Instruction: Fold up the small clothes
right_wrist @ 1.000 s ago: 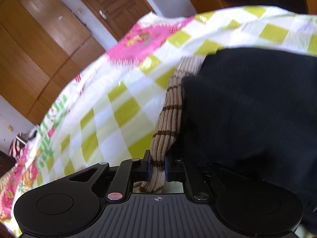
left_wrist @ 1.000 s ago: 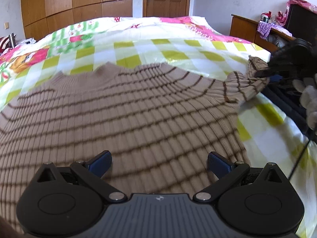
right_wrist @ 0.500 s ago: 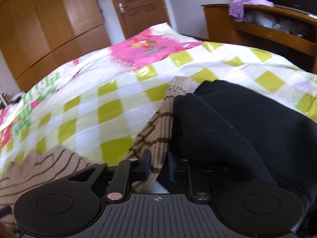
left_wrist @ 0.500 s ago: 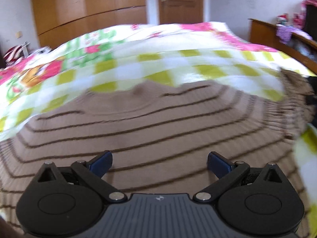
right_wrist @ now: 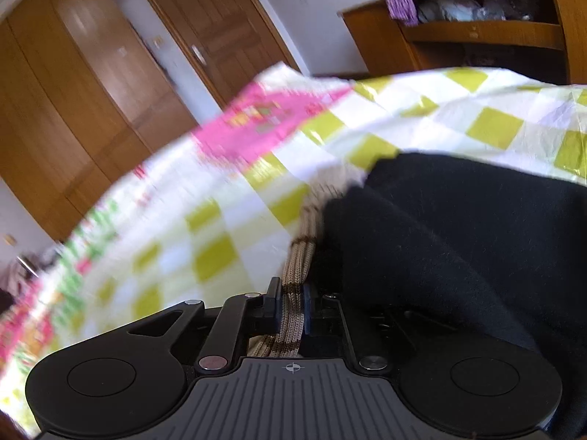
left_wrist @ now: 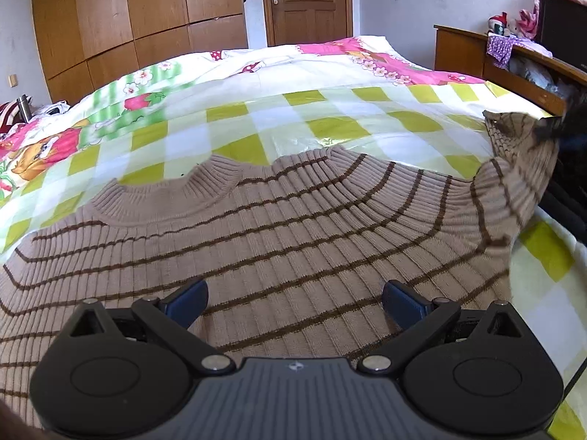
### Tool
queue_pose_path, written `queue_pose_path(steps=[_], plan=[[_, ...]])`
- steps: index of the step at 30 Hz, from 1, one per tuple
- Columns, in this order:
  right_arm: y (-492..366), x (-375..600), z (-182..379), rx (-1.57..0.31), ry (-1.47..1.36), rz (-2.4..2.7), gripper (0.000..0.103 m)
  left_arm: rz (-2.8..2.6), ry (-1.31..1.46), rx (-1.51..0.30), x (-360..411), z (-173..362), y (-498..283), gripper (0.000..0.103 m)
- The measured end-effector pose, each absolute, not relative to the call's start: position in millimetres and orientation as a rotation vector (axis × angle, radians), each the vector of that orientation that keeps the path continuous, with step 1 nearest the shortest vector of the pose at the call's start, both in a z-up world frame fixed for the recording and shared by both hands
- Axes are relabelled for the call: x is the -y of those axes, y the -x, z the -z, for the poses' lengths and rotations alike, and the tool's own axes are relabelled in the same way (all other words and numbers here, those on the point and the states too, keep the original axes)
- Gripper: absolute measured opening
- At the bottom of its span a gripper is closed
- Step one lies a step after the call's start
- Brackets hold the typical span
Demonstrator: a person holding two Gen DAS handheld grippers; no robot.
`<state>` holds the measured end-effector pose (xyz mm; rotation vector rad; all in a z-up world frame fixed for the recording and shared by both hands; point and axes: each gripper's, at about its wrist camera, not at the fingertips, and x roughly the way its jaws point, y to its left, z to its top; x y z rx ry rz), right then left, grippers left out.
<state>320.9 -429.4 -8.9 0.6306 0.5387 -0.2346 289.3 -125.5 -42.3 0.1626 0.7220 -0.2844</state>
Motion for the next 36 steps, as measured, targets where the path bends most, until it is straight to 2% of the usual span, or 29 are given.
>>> queue_pose_path(steps=[5, 8, 13, 17, 19, 20, 24, 26, 32, 36], plan=[[-324, 440, -3, -0.491, -0.732, 0.257, 0.01, 0.277, -0.09, -0.756, 109, 41, -287, 0.103], [-332, 408, -26, -0.423, -0.628, 0.199, 0.01, 0.251, -0.087, -0.743, 83, 35, -274, 0.103], [-333, 271, -59, -0.341, -0.141, -0.146, 0.01, 0.124, 0.018, -0.748, 6, 30, -250, 0.103], [-289, 159, -13, -0.397, 0.412, -0.524, 0.009, 0.001, 0.052, -0.727, -45, 31, -224, 0.103], [-270, 134, 12, -0.453, 0.561, -0.625, 0.009, -0.031, 0.093, -0.724, -61, 34, -216, 0.103], [-263, 127, 21, -0.47, 0.609, -0.657, 0.004, -0.04, 0.113, -0.725, -67, 36, -213, 0.103], [-264, 125, 32, -0.563, 0.614, -0.637, 0.006, -0.038, 0.139, -0.731, -70, 42, -213, 0.103], [-263, 129, 33, -0.571, 0.619, -0.615, 0.013, -0.029, 0.142, -0.716, -70, 41, -213, 0.103], [-253, 146, 30, -0.564, 0.613, -0.592, 0.014, 0.006, 0.098, -0.636, -79, 17, -227, 0.103], [-275, 161, 13, -0.589, 0.458, -0.577, 0.014, 0.045, 0.079, -0.606, -84, 7, -250, 0.103]])
